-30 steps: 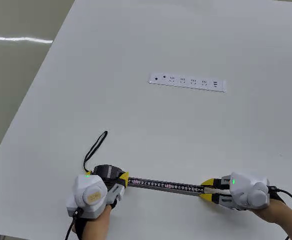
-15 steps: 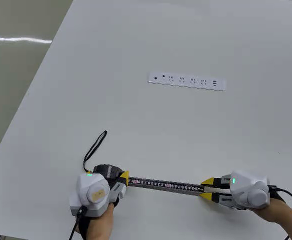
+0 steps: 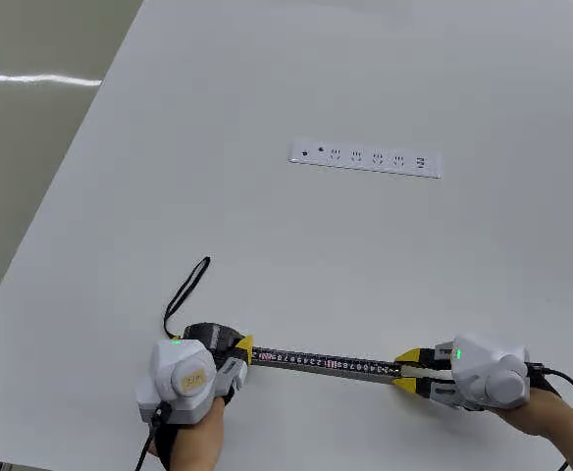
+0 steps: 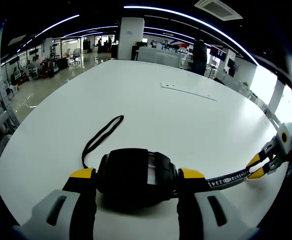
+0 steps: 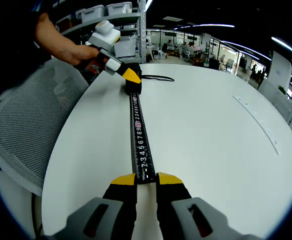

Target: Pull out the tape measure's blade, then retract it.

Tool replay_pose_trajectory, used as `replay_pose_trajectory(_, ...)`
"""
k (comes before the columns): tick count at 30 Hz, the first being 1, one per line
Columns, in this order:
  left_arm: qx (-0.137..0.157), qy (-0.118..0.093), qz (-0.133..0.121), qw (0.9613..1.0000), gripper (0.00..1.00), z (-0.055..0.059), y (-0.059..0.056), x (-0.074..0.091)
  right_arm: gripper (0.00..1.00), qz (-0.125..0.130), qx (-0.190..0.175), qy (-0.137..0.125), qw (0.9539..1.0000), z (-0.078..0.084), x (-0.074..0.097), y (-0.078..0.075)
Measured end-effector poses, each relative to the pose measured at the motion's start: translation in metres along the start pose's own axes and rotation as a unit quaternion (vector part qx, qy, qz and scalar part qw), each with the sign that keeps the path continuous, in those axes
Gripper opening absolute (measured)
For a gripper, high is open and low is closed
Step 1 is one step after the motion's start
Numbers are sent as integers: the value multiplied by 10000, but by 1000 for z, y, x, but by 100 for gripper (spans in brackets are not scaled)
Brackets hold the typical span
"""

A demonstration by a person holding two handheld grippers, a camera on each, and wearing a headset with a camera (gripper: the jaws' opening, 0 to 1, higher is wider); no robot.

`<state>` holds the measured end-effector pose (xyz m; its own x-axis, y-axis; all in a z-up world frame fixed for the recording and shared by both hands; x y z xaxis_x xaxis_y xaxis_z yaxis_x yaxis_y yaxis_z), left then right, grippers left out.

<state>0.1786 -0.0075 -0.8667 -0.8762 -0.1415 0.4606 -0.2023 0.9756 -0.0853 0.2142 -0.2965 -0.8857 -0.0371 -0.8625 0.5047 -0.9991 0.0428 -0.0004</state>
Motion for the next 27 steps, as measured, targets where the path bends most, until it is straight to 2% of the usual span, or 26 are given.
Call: replay_pose_trajectory(27,-42,40,10,10000,61,0,0,0,12,-28,22,-44,10000,-5,-4,1)
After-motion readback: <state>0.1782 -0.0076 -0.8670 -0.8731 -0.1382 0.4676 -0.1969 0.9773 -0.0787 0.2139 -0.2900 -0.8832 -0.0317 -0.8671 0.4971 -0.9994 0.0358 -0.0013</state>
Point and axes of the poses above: the centre of the closed fingertips' face, and the gripper's own axes: x roughly backward along the fingers, y roughly to its left, z roughly out of its underside, the point moved 3 cm from there along x, roughly backward along the fingers, and after that the axes turned 14 degrees about -y, right-handed, at the moved point
